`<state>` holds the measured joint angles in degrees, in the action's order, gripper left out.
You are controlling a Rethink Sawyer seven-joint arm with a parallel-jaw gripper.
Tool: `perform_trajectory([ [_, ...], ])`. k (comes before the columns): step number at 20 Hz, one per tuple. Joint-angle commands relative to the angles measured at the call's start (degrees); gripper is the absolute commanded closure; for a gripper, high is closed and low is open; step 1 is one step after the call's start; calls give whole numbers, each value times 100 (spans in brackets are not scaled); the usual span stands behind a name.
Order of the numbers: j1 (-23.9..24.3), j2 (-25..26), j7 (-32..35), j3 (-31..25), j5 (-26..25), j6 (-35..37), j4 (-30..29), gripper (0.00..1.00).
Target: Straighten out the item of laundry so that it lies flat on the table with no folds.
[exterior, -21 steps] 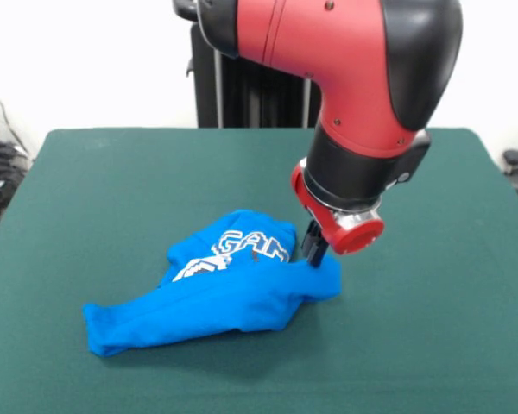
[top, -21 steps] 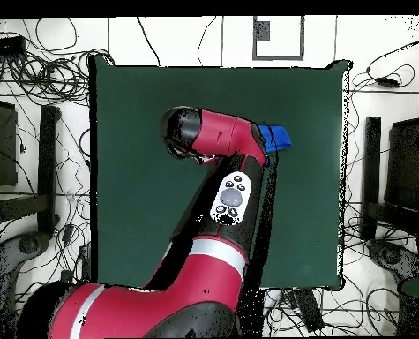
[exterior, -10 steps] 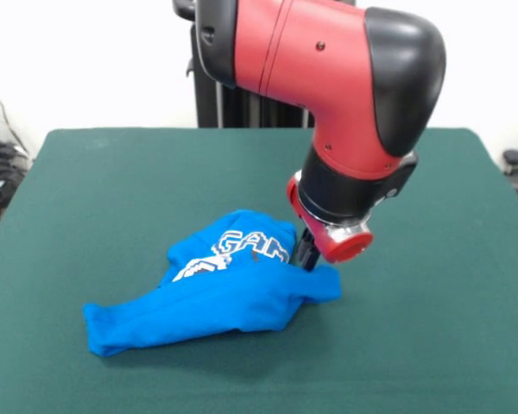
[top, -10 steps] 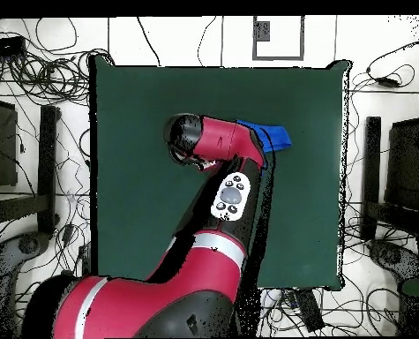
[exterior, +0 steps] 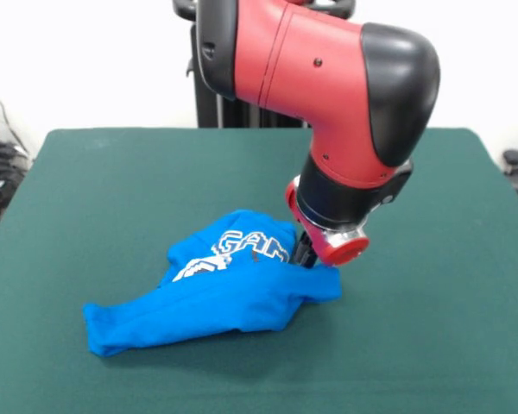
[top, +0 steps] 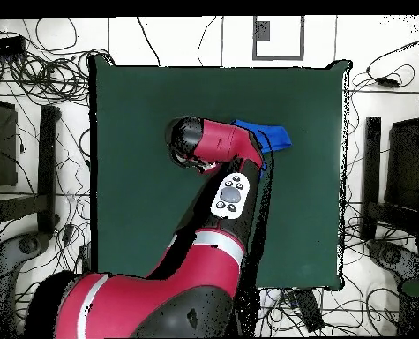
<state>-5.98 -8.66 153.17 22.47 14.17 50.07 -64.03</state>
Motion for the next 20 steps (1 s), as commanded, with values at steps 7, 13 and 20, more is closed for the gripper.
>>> perform_trajectory([
  [7, -54, -115, 973, -572, 326, -356, -414, 100],
  [13, -147, -339, 997, -444, 310, -54, -460, 100],
  [20, -257, -642, 1055, -264, 253, 467, -497, 100],
])
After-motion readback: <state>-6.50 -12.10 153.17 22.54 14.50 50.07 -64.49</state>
